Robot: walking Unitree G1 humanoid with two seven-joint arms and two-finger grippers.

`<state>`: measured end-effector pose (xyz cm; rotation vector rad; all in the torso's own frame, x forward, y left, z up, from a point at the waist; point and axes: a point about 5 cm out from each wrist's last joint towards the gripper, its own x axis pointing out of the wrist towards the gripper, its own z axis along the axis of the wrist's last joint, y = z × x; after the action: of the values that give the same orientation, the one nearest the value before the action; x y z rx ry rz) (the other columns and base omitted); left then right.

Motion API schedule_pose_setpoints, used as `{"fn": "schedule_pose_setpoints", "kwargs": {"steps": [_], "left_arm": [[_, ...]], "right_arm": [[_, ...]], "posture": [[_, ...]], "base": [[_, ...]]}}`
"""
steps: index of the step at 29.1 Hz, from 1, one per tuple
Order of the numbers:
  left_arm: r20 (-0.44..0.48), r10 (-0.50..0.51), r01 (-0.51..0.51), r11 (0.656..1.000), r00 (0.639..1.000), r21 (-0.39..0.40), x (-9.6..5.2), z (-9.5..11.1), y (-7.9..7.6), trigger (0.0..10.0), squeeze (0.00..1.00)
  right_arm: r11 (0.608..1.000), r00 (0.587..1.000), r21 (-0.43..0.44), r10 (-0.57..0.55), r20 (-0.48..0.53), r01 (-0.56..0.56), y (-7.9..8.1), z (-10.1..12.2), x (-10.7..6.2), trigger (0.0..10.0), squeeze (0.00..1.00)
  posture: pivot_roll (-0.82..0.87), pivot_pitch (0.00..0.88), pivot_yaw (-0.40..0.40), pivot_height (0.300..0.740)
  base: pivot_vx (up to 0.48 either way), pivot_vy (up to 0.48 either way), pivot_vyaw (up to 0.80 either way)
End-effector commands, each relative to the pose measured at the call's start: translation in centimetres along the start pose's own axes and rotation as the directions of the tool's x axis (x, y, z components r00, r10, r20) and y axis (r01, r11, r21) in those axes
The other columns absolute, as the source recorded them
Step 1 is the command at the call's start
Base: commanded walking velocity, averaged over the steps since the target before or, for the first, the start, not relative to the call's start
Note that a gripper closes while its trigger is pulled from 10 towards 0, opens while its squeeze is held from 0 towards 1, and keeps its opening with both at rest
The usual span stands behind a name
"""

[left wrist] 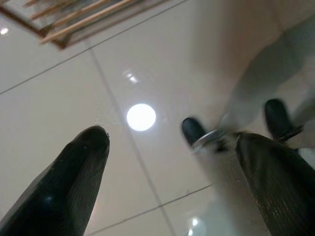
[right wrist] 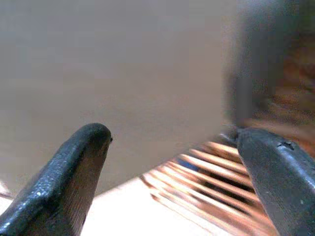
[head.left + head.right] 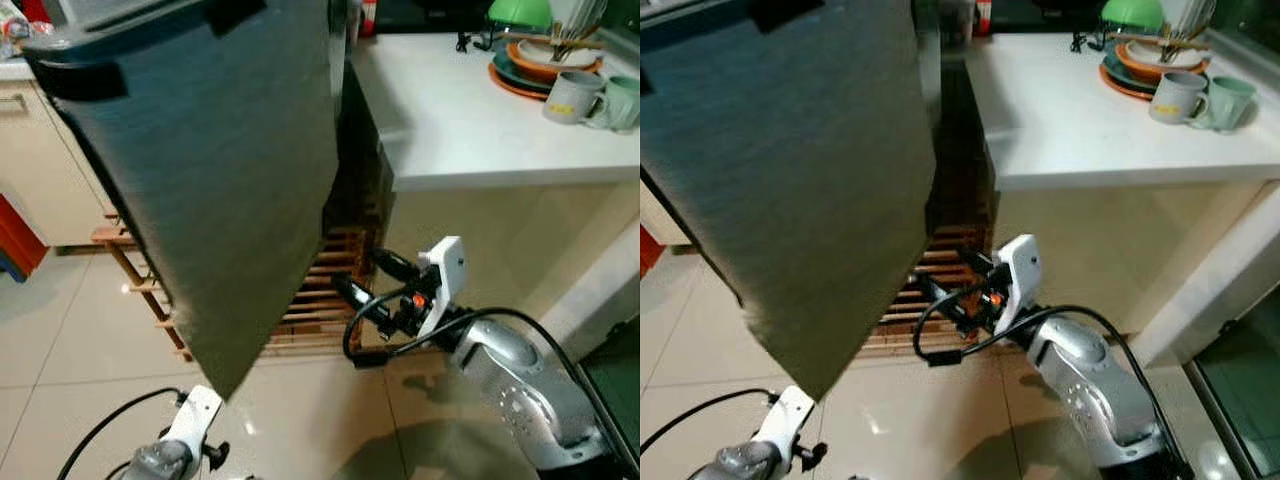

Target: Restocking fridge

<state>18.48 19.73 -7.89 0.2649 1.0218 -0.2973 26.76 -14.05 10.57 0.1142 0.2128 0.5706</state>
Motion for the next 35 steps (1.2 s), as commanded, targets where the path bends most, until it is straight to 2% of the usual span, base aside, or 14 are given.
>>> {"fn": "schedule_pose_setpoints", "kwargs": {"steps": [1,6,12,15,16,17,18,20,21,22,24,28,32,35], "left_arm": [[0.029,0.007,-0.007,1.000,1.000,0.026,0.0,0.8,0.4,10.0,0.00],[0.067,0.018,-0.023,0.997,0.998,0.071,0.1,2.1,0.7,10.0,0.00],[0.052,0.039,-0.044,0.993,0.998,0.112,-0.5,-1.2,0.4,10.0,0.00],[0.203,0.028,-0.052,0.992,0.979,0.111,-0.6,0.9,0.1,10.0,0.00],[0.396,-0.013,-0.061,0.983,0.918,0.174,-1.0,4.3,-0.7,10.0,0.00],[0.396,-0.013,-0.061,0.983,0.918,0.174,-1.0,4.3,-0.7,10.0,0.00],[0.538,-0.051,-0.095,0.966,0.841,0.240,-1.7,7.4,-1.6,10.0,0.00],[0.580,-0.062,-0.109,0.961,0.812,0.255,-2.0,8.5,-1.9,10.0,0.00],[0.658,-0.081,-0.121,0.959,0.748,0.255,-2.7,11.2,-1.9,10.0,0.00],[0.767,-0.109,-0.128,0.962,0.632,0.242,-4.4,15.4,-2.0,10.0,0.00],[0.805,-0.121,-0.127,0.963,0.581,0.237,-5.3,16.9,-2.2,10.0,0.00],[0.936,-0.052,-0.140,0.984,0.349,0.107,-9.7,21.3,-1.5,10.0,0.00],[0.956,0.007,-0.130,0.991,0.293,0.033,-11.2,22.2,-1.3,10.0,0.00],[0.950,0.039,-0.135,0.991,0.309,0.003,-11.2,22.1,-1.0,10.0,0.00]], "right_arm": [[0.986,0.987,-0.056,-0.158,-0.006,0.157,-2.0,-0.1,-0.3,10.0,0.00],[0.961,0.963,-0.062,-0.269,0.013,0.269,-3.0,-0.6,-0.7,10.0,0.00],[0.968,0.968,-0.054,-0.243,0.058,0.246,-1.6,-0.4,0.5,10.0,0.00],[0.977,0.976,-0.051,-0.205,0.074,0.209,-0.9,-0.4,0.9,10.0,0.00],[0.978,0.977,-0.054,-0.199,0.069,0.203,-0.9,-0.7,0.8,10.0,0.00],[0.978,0.977,-0.054,-0.199,0.069,0.203,-0.9,-0.7,0.8,10.0,0.00],[0.976,0.977,-0.051,-0.208,0.057,0.210,-1.2,-1.2,0.7,10.0,0.00],[0.976,0.976,-0.047,-0.211,0.054,0.214,-1.3,-1.3,0.6,10.0,0.00],[0.974,0.973,-0.038,-0.223,0.056,0.225,-1.5,-1.3,0.6,10.0,0.00],[0.970,0.969,-0.032,-0.239,0.066,0.242,-1.9,-1.3,0.7,10.0,0.00],[0.969,0.967,-0.033,-0.244,0.070,0.246,-2.0,-1.2,0.7,10.0,0.00],[0.969,0.968,-0.066,-0.233,0.097,0.240,-1.8,-0.8,1.0,10.0,0.00],[0.971,0.969,-0.058,-0.228,0.095,0.234,-1.4,-1.0,1.3,10.0,0.00],[0.971,0.969,-0.042,-0.230,0.092,0.235,-1.5,-1.2,1.4,10.0,0.00]], "posture": [[-0.14,0.000,0.036,0.740],[-0.14,0.000,0.035,0.740],[-0.13,0.000,0.033,0.740],[-0.13,0.000,0.028,0.740],[-0.12,0.000,0.024,0.740],[-0.12,0.000,0.024,0.740],[-0.12,0.000,0.021,0.740],[-0.11,0.000,0.021,0.740],[-0.12,0.000,0.020,0.740],[-0.12,0.000,0.019,0.740],[-0.12,0.000,0.019,0.740],[-0.12,0.000,0.021,0.740],[-0.12,0.000,0.020,0.740],[-0.12,0.000,0.020,0.740]], "base": [[0.000,0.000,0.00],[0.000,0.000,0.00],[0.000,0.000,0.00],[0.000,0.000,0.00],[0.000,0.000,0.00],[0.000,0.000,0.00],[0.000,0.000,0.00],[0.000,0.000,0.00],[0.000,0.000,0.00],[0.000,0.000,0.00],[0.000,0.000,0.00],[0.000,0.000,0.50],[0.000,0.120,0.68],[0.000,0.480,0.19]]}}
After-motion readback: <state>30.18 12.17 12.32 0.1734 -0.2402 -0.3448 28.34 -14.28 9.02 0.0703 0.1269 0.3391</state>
